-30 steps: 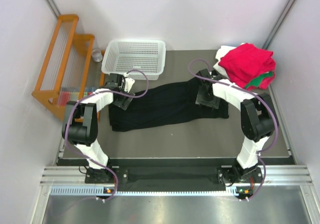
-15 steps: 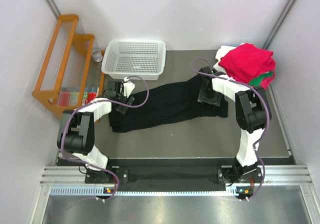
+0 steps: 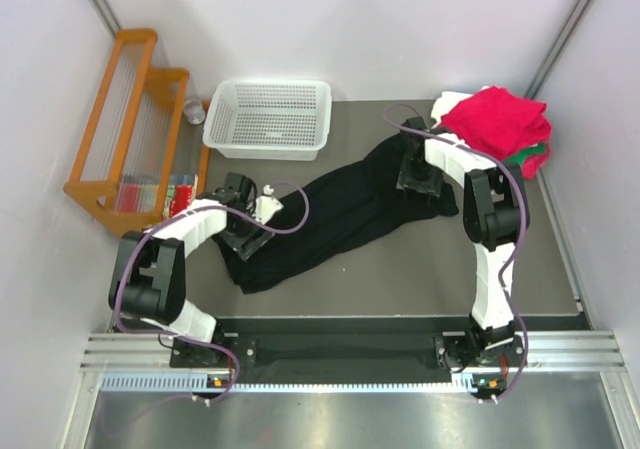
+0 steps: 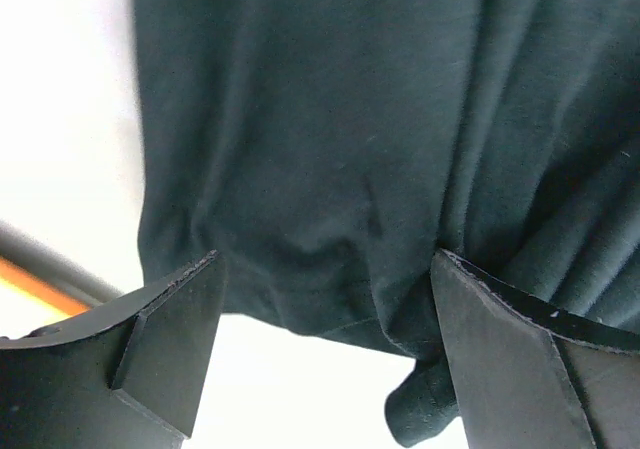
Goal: Fold and stack the t-shirts
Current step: Fold the tshirt
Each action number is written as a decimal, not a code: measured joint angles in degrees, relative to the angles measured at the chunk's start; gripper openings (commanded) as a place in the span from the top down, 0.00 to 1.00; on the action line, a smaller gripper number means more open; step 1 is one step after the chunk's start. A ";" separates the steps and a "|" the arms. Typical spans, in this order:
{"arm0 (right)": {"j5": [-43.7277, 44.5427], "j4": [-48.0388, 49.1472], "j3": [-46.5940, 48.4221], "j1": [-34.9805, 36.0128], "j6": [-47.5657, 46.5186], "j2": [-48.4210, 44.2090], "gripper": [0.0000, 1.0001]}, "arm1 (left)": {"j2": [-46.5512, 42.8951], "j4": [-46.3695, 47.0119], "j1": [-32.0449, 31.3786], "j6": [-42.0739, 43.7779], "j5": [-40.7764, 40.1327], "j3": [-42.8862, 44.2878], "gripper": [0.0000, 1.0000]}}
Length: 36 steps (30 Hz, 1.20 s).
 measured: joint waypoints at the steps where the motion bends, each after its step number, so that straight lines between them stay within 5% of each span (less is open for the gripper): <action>1: -0.24 -0.61 1.29 -0.09 -0.46 0.76 0.37 | 0.00 -1.03 -0.59 0.02 0.46 0.09 0.12; 19: -4.39 -6.86 35.01 -1.07 -4.63 20.35 0.32 | 5.49 -16.28 -16.59 -1.86 13.57 5.46 0.10; 36: -14.32 -5.33 38.84 -3.89 -5.90 22.45 0.26 | 9.84 -21.35 -31.80 -4.33 23.45 10.86 0.09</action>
